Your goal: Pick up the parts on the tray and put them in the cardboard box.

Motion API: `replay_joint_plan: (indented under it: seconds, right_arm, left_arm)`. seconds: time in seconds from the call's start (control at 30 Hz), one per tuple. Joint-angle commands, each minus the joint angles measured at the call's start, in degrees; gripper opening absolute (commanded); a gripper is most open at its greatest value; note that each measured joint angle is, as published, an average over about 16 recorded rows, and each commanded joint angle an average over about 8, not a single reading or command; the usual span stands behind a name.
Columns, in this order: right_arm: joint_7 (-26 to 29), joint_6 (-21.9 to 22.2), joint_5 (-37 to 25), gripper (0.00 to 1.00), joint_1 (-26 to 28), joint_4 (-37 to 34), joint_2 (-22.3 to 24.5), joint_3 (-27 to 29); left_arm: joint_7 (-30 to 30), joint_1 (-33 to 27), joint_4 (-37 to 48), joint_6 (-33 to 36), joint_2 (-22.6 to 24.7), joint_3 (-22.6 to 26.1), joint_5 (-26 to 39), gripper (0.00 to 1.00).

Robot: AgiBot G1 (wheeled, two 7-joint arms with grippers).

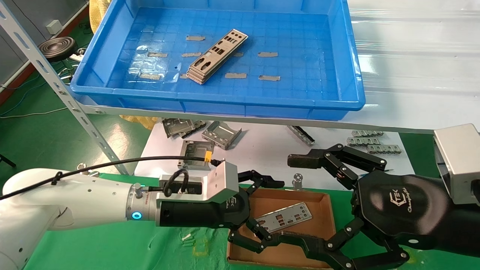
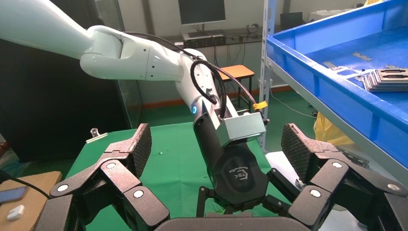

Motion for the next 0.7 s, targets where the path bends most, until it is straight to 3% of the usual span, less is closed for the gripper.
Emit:
replay_joint_plan:
  seconds: [0.03, 0.7]
  right_arm:
    - [0.0, 0.0, 0.0, 1.0, 0.0, 0.0, 0.0, 0.0]
    - [0.0, 0.0, 0.0, 1.0, 0.0, 0.0, 0.0, 0.0]
  left_arm:
    - [0.38, -0.04, -0.08, -0.5, 0.22, 0.13, 0.44, 1.0]
    - [-7.13, 4.86, -11.7, 1.07, -9.67, -7.12, -3.69, 1.0]
